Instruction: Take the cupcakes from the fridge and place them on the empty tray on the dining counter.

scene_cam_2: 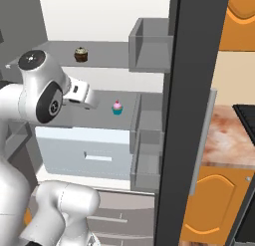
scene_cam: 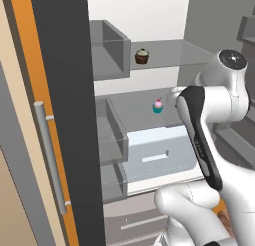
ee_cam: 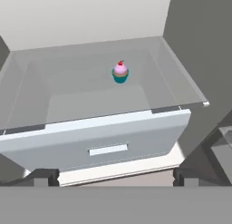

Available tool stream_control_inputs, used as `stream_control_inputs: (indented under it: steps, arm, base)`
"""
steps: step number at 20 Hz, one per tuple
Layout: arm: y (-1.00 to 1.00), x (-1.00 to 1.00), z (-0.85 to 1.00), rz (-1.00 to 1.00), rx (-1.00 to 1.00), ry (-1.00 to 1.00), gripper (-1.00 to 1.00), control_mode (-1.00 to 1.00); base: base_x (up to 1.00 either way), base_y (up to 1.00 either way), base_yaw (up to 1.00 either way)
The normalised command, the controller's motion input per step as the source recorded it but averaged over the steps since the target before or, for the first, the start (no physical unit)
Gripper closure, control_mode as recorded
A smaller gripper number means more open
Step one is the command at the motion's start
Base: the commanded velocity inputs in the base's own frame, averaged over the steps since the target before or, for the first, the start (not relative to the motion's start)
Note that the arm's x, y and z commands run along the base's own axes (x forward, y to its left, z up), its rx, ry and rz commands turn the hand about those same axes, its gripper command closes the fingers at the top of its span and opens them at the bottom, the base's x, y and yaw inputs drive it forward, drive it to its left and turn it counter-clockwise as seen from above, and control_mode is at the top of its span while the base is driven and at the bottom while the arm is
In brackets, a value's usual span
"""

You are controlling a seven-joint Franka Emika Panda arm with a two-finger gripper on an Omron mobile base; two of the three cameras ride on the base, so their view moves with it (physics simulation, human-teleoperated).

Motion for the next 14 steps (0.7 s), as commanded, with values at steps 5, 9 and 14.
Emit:
stream_control_inputs:
  steps: [5,9,14]
  arm:
    - [-0.14,0.47,-0.25,0.05,0.0,0.01,-1.0,-1.0]
    - [-0.1,0.4,-0.3,0.02,0.0,0.07,-1.0,-1.0]
    - [-0.02,0.36,-0.25,0.01,0.0,0.06,-1.0,-1.0]
  base:
    - [0.0,0.0,0.0]
    - [0.0,0.0,0.0]
    - [0.0,0.0,0.0]
